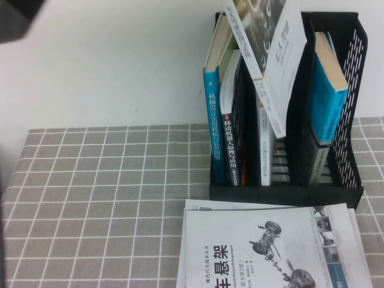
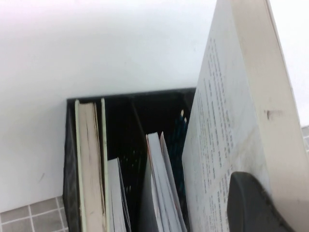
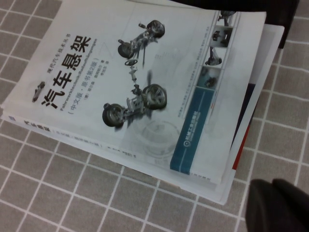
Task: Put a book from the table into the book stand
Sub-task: Place the book on the book shelf
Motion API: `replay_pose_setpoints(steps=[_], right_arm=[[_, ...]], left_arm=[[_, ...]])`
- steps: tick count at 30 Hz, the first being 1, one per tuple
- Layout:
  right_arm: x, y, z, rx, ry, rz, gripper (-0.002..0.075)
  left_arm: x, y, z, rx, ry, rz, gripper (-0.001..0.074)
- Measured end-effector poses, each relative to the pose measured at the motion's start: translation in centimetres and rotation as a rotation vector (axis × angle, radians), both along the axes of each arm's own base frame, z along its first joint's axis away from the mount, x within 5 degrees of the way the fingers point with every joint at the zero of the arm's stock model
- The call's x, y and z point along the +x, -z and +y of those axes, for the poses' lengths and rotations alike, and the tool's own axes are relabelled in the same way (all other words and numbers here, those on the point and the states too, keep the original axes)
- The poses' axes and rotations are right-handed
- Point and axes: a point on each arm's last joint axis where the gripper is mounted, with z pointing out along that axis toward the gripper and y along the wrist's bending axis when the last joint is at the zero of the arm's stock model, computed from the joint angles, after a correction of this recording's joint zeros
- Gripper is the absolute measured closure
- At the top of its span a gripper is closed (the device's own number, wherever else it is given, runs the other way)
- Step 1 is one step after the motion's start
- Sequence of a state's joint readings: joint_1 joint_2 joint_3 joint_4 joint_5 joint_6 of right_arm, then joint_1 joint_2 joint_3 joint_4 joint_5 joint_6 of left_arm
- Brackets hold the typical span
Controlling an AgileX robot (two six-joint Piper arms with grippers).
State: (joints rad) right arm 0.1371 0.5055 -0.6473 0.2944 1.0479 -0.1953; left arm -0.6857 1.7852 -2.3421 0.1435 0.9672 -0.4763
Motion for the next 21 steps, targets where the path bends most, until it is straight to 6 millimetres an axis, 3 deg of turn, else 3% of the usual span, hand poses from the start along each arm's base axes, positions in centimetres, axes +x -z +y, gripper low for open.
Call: replay_pose_setpoints(steps=[10, 21], right_arm=[[0.0, 0.0, 0.0, 0.002, 0.003, 0.0, 0.0729], [0.1, -0.1, 0.0, 0.004, 0.008, -0.013, 0.0729]], left_arm=[[5.0, 5.8, -3.6, 0.076, -0.034, 0.058, 0.0636], [8.4, 10.7, -6.2, 0.114, -0.05, 0.083, 0.0636]])
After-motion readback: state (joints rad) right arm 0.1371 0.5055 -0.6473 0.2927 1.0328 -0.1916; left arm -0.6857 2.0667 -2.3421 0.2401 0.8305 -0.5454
